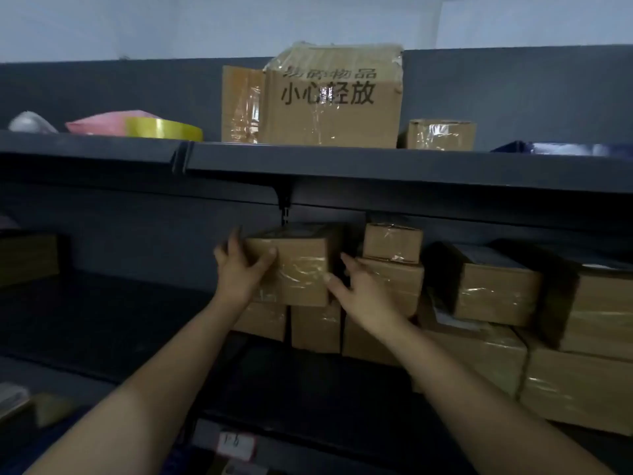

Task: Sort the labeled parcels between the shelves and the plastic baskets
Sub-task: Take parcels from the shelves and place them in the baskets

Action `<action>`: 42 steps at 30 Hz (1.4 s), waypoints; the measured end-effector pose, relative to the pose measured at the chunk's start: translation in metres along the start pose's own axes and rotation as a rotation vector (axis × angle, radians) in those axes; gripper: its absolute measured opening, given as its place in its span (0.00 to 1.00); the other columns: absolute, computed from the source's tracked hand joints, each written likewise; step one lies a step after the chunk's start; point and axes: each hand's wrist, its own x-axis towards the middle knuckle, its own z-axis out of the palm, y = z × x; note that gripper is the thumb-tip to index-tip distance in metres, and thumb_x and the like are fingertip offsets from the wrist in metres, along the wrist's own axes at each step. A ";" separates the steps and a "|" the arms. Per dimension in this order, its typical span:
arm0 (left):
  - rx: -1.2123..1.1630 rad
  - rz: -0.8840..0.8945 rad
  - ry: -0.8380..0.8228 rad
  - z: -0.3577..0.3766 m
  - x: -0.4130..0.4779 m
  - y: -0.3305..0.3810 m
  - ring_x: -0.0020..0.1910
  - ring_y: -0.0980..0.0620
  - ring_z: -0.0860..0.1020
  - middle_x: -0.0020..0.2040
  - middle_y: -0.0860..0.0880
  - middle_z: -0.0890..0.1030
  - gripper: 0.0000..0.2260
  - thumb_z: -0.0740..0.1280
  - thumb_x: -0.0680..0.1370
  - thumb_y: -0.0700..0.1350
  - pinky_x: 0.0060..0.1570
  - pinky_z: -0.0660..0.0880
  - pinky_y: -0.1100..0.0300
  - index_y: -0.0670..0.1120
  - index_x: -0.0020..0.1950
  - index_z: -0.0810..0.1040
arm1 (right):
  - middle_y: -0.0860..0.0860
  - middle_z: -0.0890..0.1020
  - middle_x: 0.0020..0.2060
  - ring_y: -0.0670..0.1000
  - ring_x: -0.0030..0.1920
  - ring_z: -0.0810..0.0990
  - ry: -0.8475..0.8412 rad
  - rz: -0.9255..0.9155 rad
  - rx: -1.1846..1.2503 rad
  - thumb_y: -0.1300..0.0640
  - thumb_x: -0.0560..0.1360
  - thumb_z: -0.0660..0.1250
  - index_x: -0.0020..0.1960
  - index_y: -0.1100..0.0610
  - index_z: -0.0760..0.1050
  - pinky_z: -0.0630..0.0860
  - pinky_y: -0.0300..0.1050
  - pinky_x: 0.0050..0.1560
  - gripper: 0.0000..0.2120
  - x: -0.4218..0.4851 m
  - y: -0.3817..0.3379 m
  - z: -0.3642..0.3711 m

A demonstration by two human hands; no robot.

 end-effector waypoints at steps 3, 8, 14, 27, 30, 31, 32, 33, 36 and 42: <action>-0.224 -0.195 -0.112 -0.004 0.009 -0.004 0.69 0.43 0.66 0.73 0.46 0.65 0.30 0.61 0.77 0.60 0.67 0.66 0.44 0.52 0.76 0.58 | 0.53 0.63 0.75 0.59 0.70 0.69 -0.183 0.308 0.345 0.32 0.76 0.55 0.78 0.44 0.52 0.73 0.58 0.64 0.35 0.007 -0.011 0.011; -0.372 -0.226 -0.247 -0.012 0.002 0.002 0.46 0.54 0.75 0.50 0.54 0.75 0.15 0.57 0.79 0.61 0.55 0.75 0.47 0.55 0.61 0.68 | 0.52 0.66 0.73 0.61 0.70 0.67 -0.016 0.467 0.711 0.30 0.71 0.62 0.76 0.45 0.57 0.68 0.70 0.63 0.39 0.016 -0.039 0.037; -0.402 -0.188 -0.268 -0.053 0.006 0.000 0.54 0.49 0.78 0.57 0.51 0.78 0.17 0.56 0.78 0.63 0.53 0.77 0.43 0.57 0.62 0.71 | 0.53 0.67 0.72 0.58 0.70 0.66 0.156 0.441 0.755 0.23 0.59 0.65 0.77 0.46 0.57 0.63 0.62 0.68 0.53 0.012 -0.072 0.066; -0.424 -0.263 -0.235 -0.169 0.010 -0.023 0.55 0.41 0.78 0.59 0.43 0.79 0.31 0.67 0.64 0.64 0.44 0.78 0.46 0.54 0.64 0.74 | 0.49 0.71 0.67 0.53 0.65 0.72 -0.085 0.252 0.638 0.36 0.78 0.57 0.70 0.43 0.64 0.67 0.54 0.69 0.23 -0.037 -0.111 0.138; -0.422 -0.328 -0.149 -0.193 0.013 -0.049 0.53 0.39 0.79 0.55 0.42 0.81 0.20 0.64 0.69 0.61 0.49 0.77 0.43 0.51 0.55 0.79 | 0.51 0.69 0.69 0.52 0.71 0.66 -0.029 0.136 0.252 0.43 0.82 0.55 0.75 0.54 0.63 0.62 0.39 0.63 0.25 -0.035 -0.100 0.149; -0.411 -0.355 -0.128 -0.197 0.013 -0.057 0.52 0.40 0.79 0.54 0.42 0.81 0.17 0.64 0.72 0.59 0.49 0.77 0.43 0.51 0.52 0.79 | 0.53 0.71 0.69 0.54 0.70 0.68 0.017 0.093 0.090 0.46 0.82 0.57 0.74 0.56 0.65 0.64 0.38 0.60 0.24 -0.031 -0.092 0.152; -0.392 -0.380 -0.109 -0.199 0.013 -0.065 0.50 0.40 0.79 0.52 0.42 0.81 0.14 0.63 0.74 0.58 0.49 0.77 0.44 0.50 0.50 0.79 | 0.55 0.71 0.69 0.56 0.68 0.71 0.043 0.071 -0.070 0.48 0.81 0.59 0.73 0.56 0.67 0.66 0.39 0.59 0.23 -0.026 -0.085 0.154; -0.374 -0.406 -0.095 -0.199 0.013 -0.072 0.48 0.40 0.79 0.51 0.41 0.81 0.12 0.63 0.75 0.56 0.47 0.77 0.45 0.50 0.49 0.79 | 0.56 0.70 0.68 0.57 0.66 0.72 0.051 0.055 -0.220 0.49 0.81 0.60 0.72 0.56 0.67 0.68 0.41 0.59 0.22 -0.021 -0.078 0.154; -0.368 -0.466 -0.087 -0.193 0.019 -0.082 0.43 0.41 0.79 0.46 0.41 0.81 0.14 0.62 0.77 0.55 0.43 0.77 0.50 0.46 0.53 0.79 | 0.58 0.69 0.69 0.59 0.67 0.70 0.028 0.019 -0.488 0.50 0.79 0.62 0.73 0.57 0.67 0.69 0.45 0.64 0.24 -0.003 -0.063 0.158; -0.256 -0.376 -0.111 -0.166 0.044 -0.080 0.40 0.48 0.76 0.45 0.44 0.79 0.10 0.59 0.80 0.48 0.34 0.70 0.58 0.44 0.53 0.76 | 0.57 0.66 0.72 0.57 0.73 0.61 0.045 -0.094 -0.802 0.47 0.80 0.59 0.75 0.59 0.63 0.58 0.48 0.73 0.27 0.033 -0.050 0.164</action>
